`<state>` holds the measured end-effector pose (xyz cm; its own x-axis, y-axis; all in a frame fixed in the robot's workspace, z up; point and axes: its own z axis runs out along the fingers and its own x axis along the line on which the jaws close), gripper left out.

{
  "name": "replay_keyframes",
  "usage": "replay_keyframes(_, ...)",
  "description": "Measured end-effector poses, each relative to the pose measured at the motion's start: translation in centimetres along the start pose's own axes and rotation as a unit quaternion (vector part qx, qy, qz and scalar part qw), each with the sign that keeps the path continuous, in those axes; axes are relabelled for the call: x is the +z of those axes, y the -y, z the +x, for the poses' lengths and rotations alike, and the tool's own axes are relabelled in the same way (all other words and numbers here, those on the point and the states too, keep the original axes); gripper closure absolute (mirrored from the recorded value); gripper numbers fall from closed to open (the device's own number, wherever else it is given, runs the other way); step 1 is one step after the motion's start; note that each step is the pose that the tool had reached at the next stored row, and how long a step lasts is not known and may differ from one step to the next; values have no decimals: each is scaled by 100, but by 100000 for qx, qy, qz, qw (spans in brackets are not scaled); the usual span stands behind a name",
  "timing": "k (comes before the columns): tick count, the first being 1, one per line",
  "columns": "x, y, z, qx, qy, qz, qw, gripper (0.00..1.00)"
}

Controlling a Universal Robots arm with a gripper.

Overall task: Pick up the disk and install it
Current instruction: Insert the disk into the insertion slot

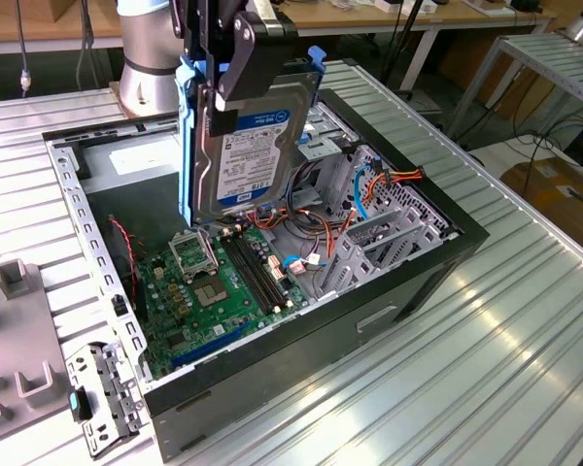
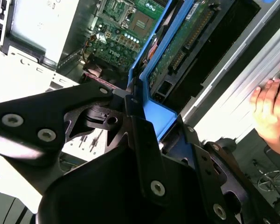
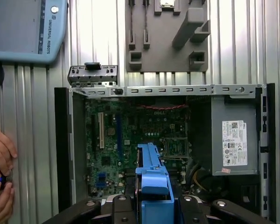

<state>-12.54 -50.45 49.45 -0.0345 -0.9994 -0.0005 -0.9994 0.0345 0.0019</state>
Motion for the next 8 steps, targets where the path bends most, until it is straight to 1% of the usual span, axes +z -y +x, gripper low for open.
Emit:
replay_keyframes(3,1,66,11,-3,-4,-2,100000,63)
replay_keyframes(5,2,141,11,-1,-4,-1,100000,63)
replay_keyframes(7,2,194,10,-1,-2,-2,100000,63)
replay_keyframes(8,2,249,9,-6,-6,-1,100000,63)
